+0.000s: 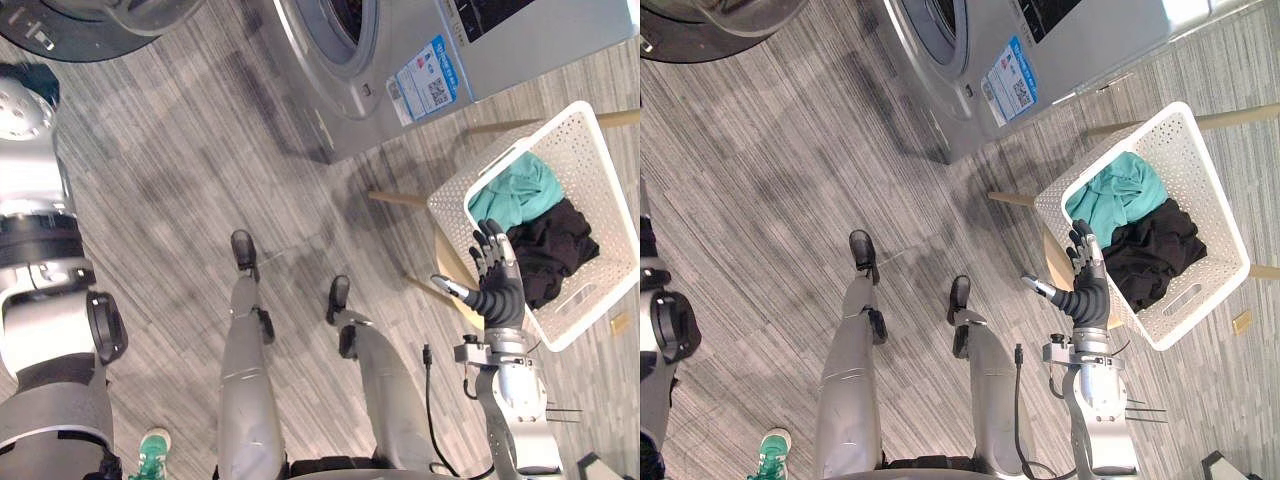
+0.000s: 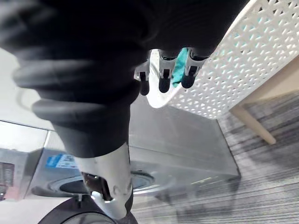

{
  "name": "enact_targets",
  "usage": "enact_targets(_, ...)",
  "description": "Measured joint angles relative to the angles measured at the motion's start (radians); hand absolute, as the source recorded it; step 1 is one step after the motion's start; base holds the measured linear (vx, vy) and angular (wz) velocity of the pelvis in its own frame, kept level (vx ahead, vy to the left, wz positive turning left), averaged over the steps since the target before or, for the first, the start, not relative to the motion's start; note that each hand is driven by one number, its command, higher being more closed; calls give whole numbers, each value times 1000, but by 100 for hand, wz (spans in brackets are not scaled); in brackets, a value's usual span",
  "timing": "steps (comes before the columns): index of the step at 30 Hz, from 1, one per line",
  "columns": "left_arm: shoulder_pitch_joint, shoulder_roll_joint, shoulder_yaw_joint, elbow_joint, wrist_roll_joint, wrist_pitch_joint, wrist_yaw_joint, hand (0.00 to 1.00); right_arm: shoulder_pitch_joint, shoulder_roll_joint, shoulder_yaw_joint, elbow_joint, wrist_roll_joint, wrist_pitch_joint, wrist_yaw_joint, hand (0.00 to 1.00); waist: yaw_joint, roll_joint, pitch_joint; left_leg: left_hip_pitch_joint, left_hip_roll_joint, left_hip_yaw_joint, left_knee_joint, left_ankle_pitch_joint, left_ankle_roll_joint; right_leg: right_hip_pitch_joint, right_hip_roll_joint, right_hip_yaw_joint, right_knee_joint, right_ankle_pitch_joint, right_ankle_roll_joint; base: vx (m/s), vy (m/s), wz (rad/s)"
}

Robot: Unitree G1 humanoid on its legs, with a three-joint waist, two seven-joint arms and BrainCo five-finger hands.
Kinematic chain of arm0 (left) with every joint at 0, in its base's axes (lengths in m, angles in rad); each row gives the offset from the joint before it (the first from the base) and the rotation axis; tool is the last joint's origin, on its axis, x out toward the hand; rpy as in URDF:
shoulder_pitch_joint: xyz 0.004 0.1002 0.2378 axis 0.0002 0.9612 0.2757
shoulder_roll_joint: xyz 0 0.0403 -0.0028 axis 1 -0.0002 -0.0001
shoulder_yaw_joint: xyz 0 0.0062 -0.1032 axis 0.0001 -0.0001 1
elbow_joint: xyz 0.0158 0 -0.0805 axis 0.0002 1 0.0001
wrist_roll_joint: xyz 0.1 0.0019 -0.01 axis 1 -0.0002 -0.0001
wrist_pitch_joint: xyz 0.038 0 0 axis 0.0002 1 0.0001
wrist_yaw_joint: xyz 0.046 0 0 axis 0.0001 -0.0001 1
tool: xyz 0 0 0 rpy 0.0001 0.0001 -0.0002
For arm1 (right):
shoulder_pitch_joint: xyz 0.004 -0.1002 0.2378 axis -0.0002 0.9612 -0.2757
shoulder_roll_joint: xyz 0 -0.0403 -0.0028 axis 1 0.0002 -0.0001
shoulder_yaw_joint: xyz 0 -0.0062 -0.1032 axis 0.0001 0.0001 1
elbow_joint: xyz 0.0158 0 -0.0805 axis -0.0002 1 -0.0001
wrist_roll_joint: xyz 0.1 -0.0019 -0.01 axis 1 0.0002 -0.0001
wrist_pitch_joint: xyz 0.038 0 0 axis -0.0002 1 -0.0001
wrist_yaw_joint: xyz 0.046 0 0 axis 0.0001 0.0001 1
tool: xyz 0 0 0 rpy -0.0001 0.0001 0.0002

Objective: Pick up the laundry basket with both hands and put the clothes into the washing machine.

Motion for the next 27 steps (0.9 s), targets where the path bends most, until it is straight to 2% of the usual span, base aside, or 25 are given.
enact_targets(1,105,-61,-6,-9,-17,-9,-27,0,1,0,-2,0,-7,14,0,0,0,5,-45,20,-5,9,0,-20,-6,13,-3,8,2,-8,0,-5,-15,-10)
enact_targets(4,324,-199,-22,-8,-54,-27,-88,0,2,0,-38,0,-38,37,1,0,3,21,-114,115,-12,46,-3,-46,-5,87,-12,39,-1,-22,4,71,-13,-15)
enact_targets(5,362,-219,-22,-7,-56,-29,-100,0,2,0,-47,2,-47,45,2,0,4,24,-122,141,-14,56,-9,-48,-6,99,-15,48,-2,-26,7,53,-29,-20)
enact_targets(7,493,-294,-18,47,-55,-39,-141,0,3,0,-89,24,-84,70,4,0,-1,51,-205,192,-13,104,-7,-65,-5,123,-12,95,-21,-21,17,66,-29,-55)
enact_targets(9,560,-323,-10,160,-54,-47,-167,0,-31,2,-102,89,-117,78,7,0,0,63,-218,282,-5,183,-11,-87,-8,165,-2,169,-44,-3,25,92,-1,-109)
enact_targets(10,582,-326,-8,205,-52,-47,-177,0,-50,1,-102,124,-129,84,8,0,-2,68,-226,309,2,213,-12,-99,-11,176,-5,171,-55,3,23,87,14,-147)
enact_targets(11,617,-343,-1,303,-52,-45,-198,0,-88,-4,-113,196,-151,93,9,0,-15,83,-252,346,13,262,-21,-125,-21,189,-41,104,-83,5,4,59,9,-138)
enact_targets(12,642,-360,14,368,-51,-46,-207,0,-111,-11,-119,263,-165,108,6,0,-24,90,-263,377,24,301,-25,-139,-34,201,-92,-17,-99,19,-43,82,-6,-138)
enact_targets(13,658,-368,35,421,-43,-45,-219,0,-127,-16,-116,316,-170,115,9,0,-30,97,-266,403,38,315,-26,-150,-47,229,-128,-129,-113,36,-70,74,-22,-120)
enact_targets(14,676,-372,49,464,-39,-44,-222,0,-132,-16,-114,357,-183,118,13,0,-28,99,-267,437,56,341,-27,-160,-60,261,-155,-230,-123,43,-81,107,-45,-108)
enact_targets(15,698,-375,67,497,-32,-44,-231,0,-132,-15,-111,387,-194,119,20,0,-28,98,-270,472,74,372,-24,-167,-72,287,-170,-302,-126,56,-79,117,-87,-109)
enact_targets(16,718,-377,75,544,-32,-44,-240,0,-130,-15,-107,398,-202,119,23,0,-30,105,-280,497,102,394,-5,-179,-88,305,-154,-309,-135,75,-23,116,-116,-84)
enact_targets(17,726,-381,75,565,-29,-43,-241,0,-130,-17,-107,398,-205,118,24,0,-31,115,-285,504,123,405,15,-188,-104,311,-138,-298,-140,71,-14,183,-202,-102)
enact_targets(18,748,-395,78,592,-7,-43,-242,0,-122,-31,-92,406,-223,116,27,0,-21,132,-299,513,187,425,114,-201,-123,318,-99,-260,-144,50,-19,182,-208,-99)
enact_targets(20,757,-411,77,611,8,-41,-246,0,-124,-47,-61,435,-243,114,30,0,-6,141,-298,489,265,377,299,-191,-100,349,-66,-221,-145,47,-21,188,-250,-98)
enact_targets(21,768,-430,76,611,9,-43,-260,0,-122,-65,-32,460,-253,115,39,0,-1,153,-303,460,303,296,433,-150,-29,387,-46,-195,-144,43,-29,275,-256,-86)
enact_targets(22,771,-445,77,611,8,-47,-259,0,-123,-82,-5,480,-267,117,47,0,-1,157,-304,395,308,174,560,-95,41,422,-40,-157,-164,42,-37,254,-128,-82)
enact_targets(23,769,-450,71,613,8,-47,-261,0,-127,-86,5,489,-272,117,48,0,-1,158,-303,364,294,115,625,-144,16,434,-38,-140,-176,40,-39,298,-76,-80)
enact_targets(24,766,-457,59,614,8,-48,-263,0,-153,-97,19,521,-286,121,49,0,0,167,-305,319,234,29,698,-256,-11,449,-42,-103,-191,41,-43,201,36,-97)
enact_targets(25,768,-460,41,617,8,-53,-262,0,-180,-109,25,556,-305,129,50,0,7,169,-304,310,163,-22,666,-320,-21,460,-45,-64,-201,45,-47,194,32,-101)
enact_targets(27,768,-463,25,624,8,-56,-263,0,-203,-113,42,589,-321,133,51,0,9,177,-300,317,104,-53,566,-351,-35,479,-42,-37,-215,49,-45,179,79,-74)
